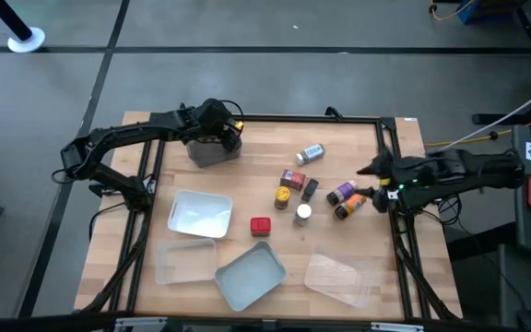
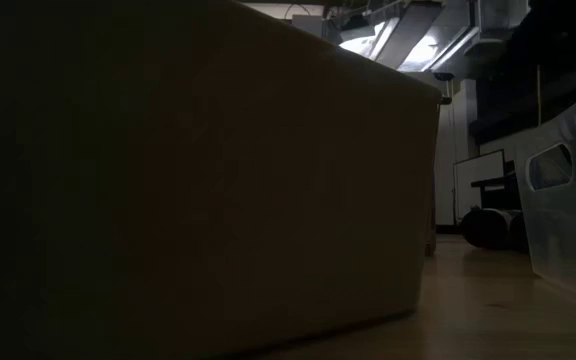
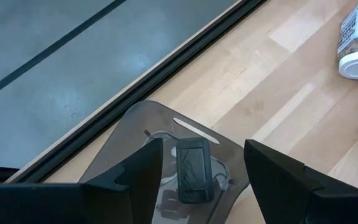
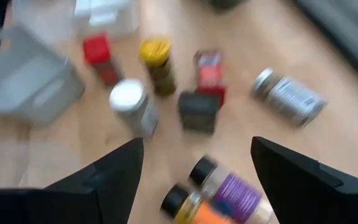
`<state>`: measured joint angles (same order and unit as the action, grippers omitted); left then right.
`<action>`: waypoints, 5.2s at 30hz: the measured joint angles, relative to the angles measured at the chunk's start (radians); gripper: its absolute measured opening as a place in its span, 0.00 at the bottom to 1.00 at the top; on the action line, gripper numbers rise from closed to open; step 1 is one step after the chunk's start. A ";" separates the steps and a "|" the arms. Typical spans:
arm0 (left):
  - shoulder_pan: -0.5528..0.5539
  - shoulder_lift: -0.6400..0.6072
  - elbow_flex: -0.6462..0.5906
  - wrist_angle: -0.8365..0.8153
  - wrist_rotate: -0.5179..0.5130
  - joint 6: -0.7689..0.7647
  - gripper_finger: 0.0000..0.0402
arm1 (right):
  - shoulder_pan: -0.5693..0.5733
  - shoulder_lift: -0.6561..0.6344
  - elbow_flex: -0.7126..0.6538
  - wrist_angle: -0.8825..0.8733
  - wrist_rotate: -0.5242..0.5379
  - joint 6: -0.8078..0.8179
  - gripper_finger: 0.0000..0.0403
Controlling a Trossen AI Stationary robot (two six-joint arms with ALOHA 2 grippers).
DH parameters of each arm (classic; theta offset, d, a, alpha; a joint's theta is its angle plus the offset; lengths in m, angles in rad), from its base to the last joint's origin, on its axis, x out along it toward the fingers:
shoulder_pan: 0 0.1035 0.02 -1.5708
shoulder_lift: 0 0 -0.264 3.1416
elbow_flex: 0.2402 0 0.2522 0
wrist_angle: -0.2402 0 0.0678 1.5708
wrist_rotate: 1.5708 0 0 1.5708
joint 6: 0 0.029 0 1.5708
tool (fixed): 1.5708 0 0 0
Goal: Sort spices by type
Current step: Put the bottom black seasoning bottle into the right transparent bin
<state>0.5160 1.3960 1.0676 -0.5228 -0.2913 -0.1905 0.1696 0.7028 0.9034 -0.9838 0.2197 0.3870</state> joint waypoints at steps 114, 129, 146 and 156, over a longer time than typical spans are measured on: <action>-0.274 0.000 0.000 0.098 0.001 0.004 0.52 | 0.000 0.740 -0.194 0.107 -0.442 -0.211 0.37; -0.276 0.000 0.000 0.154 0.002 0.015 0.52 | 0.000 0.742 -0.083 0.043 -0.443 -0.265 0.37; -0.419 0.000 0.000 0.402 0.003 0.202 0.52 | 0.000 0.740 0.101 -0.129 -0.421 -0.347 0.37; -0.539 0.000 0.000 0.469 0.003 0.299 0.52 | 0.000 0.739 0.287 -0.222 -0.256 -0.398 0.37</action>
<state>-0.0233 1.3960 1.0672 -0.0535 -0.2878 0.1089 0.1696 1.4422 1.1908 -1.2055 -0.0367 -0.0111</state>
